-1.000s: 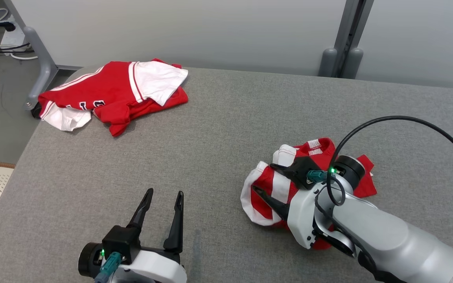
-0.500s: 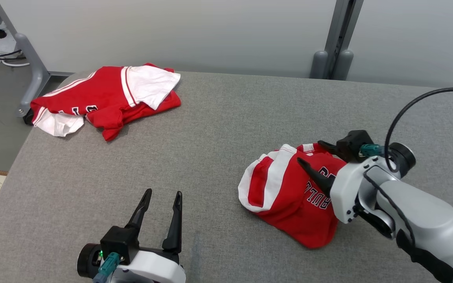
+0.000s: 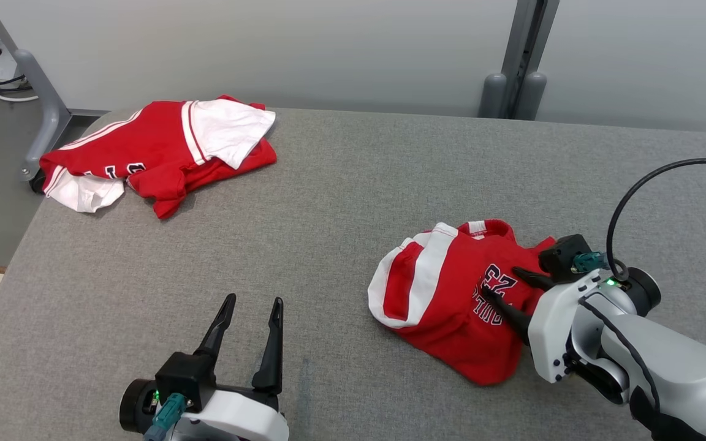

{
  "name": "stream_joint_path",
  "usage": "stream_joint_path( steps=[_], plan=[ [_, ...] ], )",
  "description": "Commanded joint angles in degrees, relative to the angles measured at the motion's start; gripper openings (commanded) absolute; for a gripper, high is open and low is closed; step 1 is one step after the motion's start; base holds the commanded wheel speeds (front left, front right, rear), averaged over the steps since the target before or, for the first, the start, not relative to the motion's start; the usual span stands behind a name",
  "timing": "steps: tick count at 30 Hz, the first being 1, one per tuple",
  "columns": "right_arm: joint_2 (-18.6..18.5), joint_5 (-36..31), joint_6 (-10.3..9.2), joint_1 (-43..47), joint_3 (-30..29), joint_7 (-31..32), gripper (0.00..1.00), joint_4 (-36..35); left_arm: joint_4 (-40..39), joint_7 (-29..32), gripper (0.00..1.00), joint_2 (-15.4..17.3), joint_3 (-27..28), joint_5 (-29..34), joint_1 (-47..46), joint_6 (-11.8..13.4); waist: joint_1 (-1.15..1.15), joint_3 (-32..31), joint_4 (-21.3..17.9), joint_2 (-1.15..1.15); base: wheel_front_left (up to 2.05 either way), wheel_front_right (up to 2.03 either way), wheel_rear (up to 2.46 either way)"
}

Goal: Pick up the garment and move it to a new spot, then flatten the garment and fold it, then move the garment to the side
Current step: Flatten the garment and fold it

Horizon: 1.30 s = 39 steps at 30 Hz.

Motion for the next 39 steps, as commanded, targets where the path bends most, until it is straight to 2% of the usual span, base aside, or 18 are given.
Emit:
stream_joint_path(
  steps=[1, 2, 3, 21, 22, 23, 25, 31, 39],
  plan=[
    [0.2, 0.2, 0.01, 0.6, 0.1, -0.1, 0.42, -0.2, -0.1, 0.0, 1.00, 0.2, 0.2, 0.3, -0.2, 0.0, 0.00, 0.1, 0.0, 0.00, 0.00, 0.00, 0.00],
    [0.3, 0.1, 0.01, 0.6, 0.1, -0.7, 0.27, -0.1, -0.1, 0.0, 1.00, 0.2, 0.2, 0.3, -0.3, 0.0, 0.00, 0.1, 0.1, 0.00, 0.00, 0.00, 0.00],
    [0.5, 0.1, 0.01, 0.7, 0.1, -1.4, 0.00, 0.4, 0.0, 0.0, 1.00, 0.2, 0.2, 0.4, -0.4, 0.1, 0.00, 0.1, 0.1, 0.00, 0.00, 0.00, 0.00],
    [2.6, -1.3, 0.01, 0.6, -3.1, -9.1, 0.00, 7.1, 0.2, 0.0, 1.00, 0.2, 0.3, 1.0, 0.9, -0.2, 0.00, -1.1, -1.6, 0.00, 0.00, 0.00, 0.00],
    [2.7, -1.3, 0.01, 0.6, -3.5, -9.3, 0.09, 7.4, 0.3, 0.0, 1.00, 0.2, 0.3, 1.0, 1.0, -0.2, 0.00, -1.1, -1.7, 0.00, 0.00, 0.00, 0.00],
    [2.9, -1.4, 0.01, 0.6, -3.8, -9.5, 0.27, 7.6, 0.3, 0.0, 1.00, 0.2, 0.3, 1.1, 1.1, -0.3, 0.00, -1.2, -1.7, 0.00, 0.00, 0.00, 0.00],
    [3.3, -1.3, 0.01, 0.8, -4.3, -9.6, 1.00, 7.9, 0.4, 0.0, 1.00, 0.2, 0.3, 1.0, 1.2, -0.3, 0.00, -1.4, -1.7, 0.00, 0.00, 0.00, 0.00],
    [4.0, -1.3, 0.01, 0.7, -3.2, -7.0, 1.00, 8.1, 0.6, 0.0, 1.00, 0.2, -0.1, 1.0, 1.0, -0.5, 0.00, -1.3, -1.2, 0.00, 0.00, 0.00, 0.00],
    [2.7, 0.5, 0.01, -0.7, -1.0, 1.3, 1.00, 8.0, 0.5, 0.0, 1.00, 0.2, -0.3, 0.8, 0.4, -0.4, 0.00, -0.5, 0.1, 0.00, 0.00, 0.00, 0.00]
  ],
)
